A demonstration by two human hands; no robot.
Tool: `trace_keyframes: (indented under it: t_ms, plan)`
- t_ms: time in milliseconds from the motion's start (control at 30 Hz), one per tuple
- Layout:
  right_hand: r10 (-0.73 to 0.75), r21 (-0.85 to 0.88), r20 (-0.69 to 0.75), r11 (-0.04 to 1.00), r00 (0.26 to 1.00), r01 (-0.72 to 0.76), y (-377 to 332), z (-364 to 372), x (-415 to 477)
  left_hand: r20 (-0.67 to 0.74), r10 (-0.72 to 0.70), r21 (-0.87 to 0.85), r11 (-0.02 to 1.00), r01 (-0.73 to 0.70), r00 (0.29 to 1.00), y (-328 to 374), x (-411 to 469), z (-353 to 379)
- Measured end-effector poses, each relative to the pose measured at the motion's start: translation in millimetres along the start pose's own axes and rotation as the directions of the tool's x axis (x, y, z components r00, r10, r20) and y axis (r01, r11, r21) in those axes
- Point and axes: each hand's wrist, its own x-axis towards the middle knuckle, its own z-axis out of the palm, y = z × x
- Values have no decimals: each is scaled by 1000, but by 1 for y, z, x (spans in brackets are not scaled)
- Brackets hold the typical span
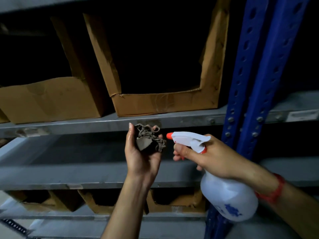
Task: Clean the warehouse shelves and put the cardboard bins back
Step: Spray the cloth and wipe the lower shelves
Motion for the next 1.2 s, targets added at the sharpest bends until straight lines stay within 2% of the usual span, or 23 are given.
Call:
trace_keyframes:
  t_ms: [200,300,467,533,667,800,867,933,1033,1133,1200]
  plan:
    - [-13,-30,-113,1000,994,10,9,-32,-26,105,-62,21,998,60,993,-24,-2,44]
    - [-1,13,-152,1000,988,3,12,-53,-41,155,-104,41,994,98,982,-40,-2,68]
    - [-17,38,-336,999,942,32,16,-95,-64,255,-154,294,953,75,955,-85,-5,122]
    - [-39,26,-440,998,897,56,18,-115,-72,273,-111,341,940,12,955,-103,-8,145]
    - [-64,25,-603,995,795,99,18,-157,-82,307,-32,321,944,-72,951,-138,-10,188]
    - [-116,-13,-703,989,702,151,19,-201,-85,385,-69,342,937,-72,920,-172,-12,225]
    - [-122,-14,-748,986,652,168,19,-224,-83,424,-46,351,929,-117,904,-189,-7,240]
    - [-129,-32,-782,985,610,168,19,-246,-78,437,49,347,912,-218,898,-203,-1,253]
    - [-124,-56,-859,987,496,149,21,-282,-62,417,205,437,809,-393,885,-222,14,264]
    - [-160,-112,-890,984,427,135,29,-312,-43,375,180,550,746,-374,910,-239,33,261]
    - [-157,-124,-905,987,396,107,41,-327,-31,273,142,605,744,-285,951,-244,42,258]
